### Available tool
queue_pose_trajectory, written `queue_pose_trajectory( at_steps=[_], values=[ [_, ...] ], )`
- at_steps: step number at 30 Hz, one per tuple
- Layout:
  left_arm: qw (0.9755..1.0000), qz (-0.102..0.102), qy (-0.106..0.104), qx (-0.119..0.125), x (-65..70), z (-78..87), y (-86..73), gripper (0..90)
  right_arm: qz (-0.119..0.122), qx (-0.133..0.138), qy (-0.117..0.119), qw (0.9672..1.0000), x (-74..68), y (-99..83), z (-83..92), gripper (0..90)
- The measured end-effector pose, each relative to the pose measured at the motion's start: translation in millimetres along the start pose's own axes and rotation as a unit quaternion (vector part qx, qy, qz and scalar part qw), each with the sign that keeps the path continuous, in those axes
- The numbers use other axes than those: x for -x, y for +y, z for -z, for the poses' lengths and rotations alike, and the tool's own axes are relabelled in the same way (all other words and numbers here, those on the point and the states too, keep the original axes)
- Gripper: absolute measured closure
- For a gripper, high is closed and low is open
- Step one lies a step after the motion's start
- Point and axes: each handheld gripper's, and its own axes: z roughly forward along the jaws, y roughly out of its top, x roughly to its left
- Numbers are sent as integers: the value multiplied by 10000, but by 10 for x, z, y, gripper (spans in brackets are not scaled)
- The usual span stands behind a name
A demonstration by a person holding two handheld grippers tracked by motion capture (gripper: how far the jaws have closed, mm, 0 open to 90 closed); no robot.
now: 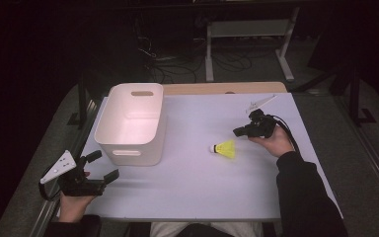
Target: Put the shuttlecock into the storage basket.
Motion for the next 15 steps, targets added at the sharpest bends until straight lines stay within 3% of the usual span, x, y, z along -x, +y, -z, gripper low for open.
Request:
queue_pose_trajectory(
  at_steps=[15],
  values=[
    [10000,2,-17,0,1,1,0,0,-388,-62,119,9992,179,-80,-166,888]
  ],
)
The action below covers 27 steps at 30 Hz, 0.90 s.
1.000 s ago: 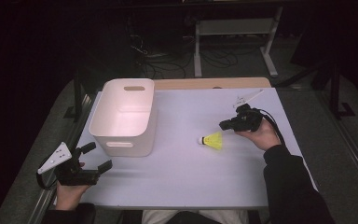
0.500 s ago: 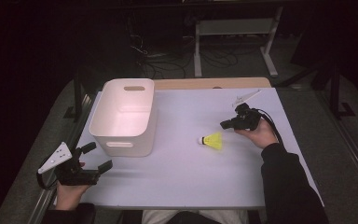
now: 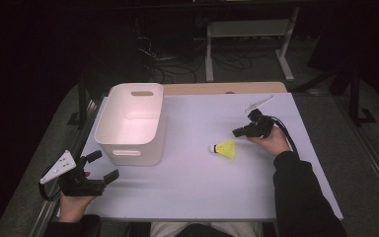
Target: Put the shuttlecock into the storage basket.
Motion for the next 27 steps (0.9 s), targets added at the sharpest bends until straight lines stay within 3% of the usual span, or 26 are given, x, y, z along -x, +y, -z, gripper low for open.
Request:
queue_pose_trajectory(
  at_steps=[6,27],
  values=[
    [10000,3,6,-3,1,0,-1,0,-14,-177,78,9998,16,-22,-54,889],
    [10000,11,2,-4,4,5,-1,0,52,-359,443,9984,-58,-22,-134,889]
  ],
)
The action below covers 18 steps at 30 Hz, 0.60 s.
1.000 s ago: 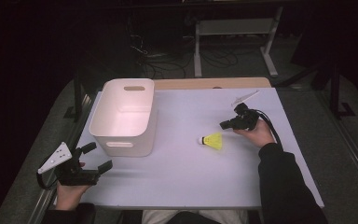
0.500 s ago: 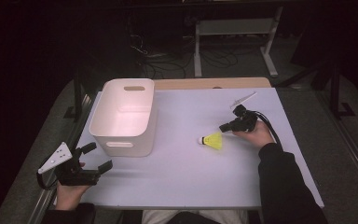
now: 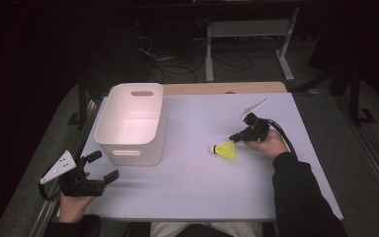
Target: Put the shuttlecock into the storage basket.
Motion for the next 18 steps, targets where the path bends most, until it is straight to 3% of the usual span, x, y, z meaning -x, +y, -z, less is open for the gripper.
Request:
queue_pose_trajectory(
  at_steps=[18],
  values=[
    [10000,-3,13,11,0,7,0,0,271,-280,269,9989,-216,20,-43,889]
  ],
)
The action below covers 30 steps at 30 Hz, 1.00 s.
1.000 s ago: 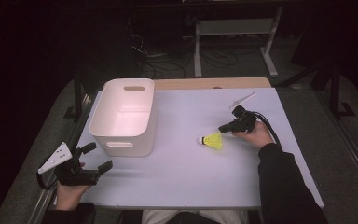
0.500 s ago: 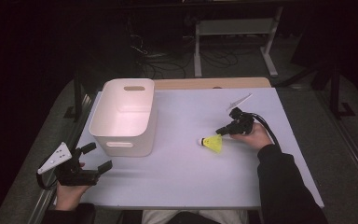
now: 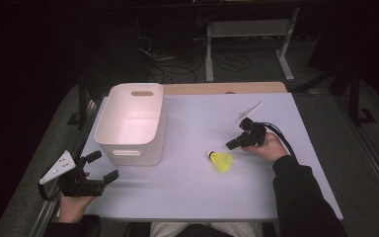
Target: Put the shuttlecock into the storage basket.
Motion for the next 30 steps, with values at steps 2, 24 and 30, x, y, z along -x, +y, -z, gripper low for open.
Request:
queue_pose_trajectory(
  at_steps=[2,24,30],
  values=[
    [10000,-2,4,7,-1,3,0,0,35,11,55,10000,-41,9,0,889],
    [10000,15,6,39,1,8,0,0,48,153,200,9997,-355,-129,-27,889],
    [10000,17,9,35,2,7,0,0,13,221,261,9994,-462,-149,-69,888]
  ],
)
